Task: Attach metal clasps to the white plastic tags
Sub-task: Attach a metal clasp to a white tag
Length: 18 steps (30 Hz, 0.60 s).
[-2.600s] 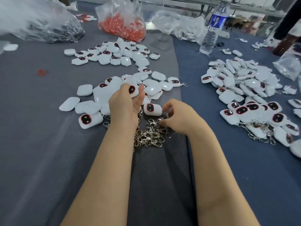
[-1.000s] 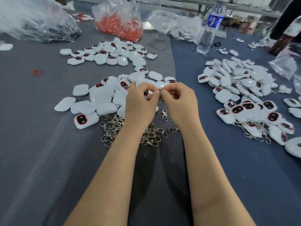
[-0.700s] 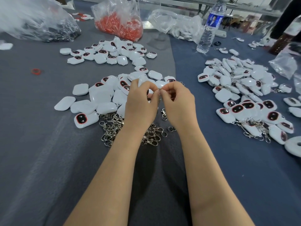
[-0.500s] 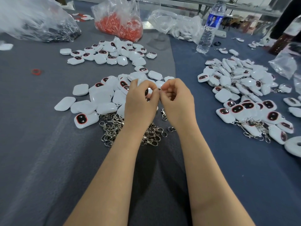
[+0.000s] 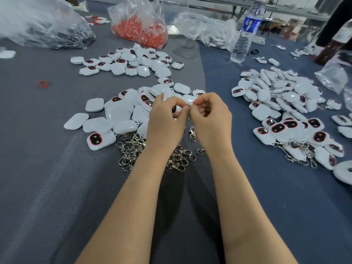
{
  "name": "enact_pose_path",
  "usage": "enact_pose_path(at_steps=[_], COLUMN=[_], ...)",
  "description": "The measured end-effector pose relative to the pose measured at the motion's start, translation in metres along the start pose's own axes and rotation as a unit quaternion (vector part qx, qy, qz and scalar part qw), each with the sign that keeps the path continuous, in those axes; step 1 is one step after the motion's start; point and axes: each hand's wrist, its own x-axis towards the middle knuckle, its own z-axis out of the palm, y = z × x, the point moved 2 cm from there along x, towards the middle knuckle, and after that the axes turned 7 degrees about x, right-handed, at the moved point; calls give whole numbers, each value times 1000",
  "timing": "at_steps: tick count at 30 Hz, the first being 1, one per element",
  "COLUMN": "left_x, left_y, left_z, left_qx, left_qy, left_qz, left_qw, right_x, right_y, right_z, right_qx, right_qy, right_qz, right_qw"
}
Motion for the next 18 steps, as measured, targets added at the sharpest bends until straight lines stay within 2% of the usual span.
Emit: enact_pose_path(at_steps=[18], left_x=[-1], left_y=[1], left_z=[1], left_qx=[33], left_qy=[11], left_qz=[19], left_qw=[999], right_x=[1], right_y=[1], right_z=[1], right_qx=[2], right_qy=[3], right_qz=[16], right_qw=[1000])
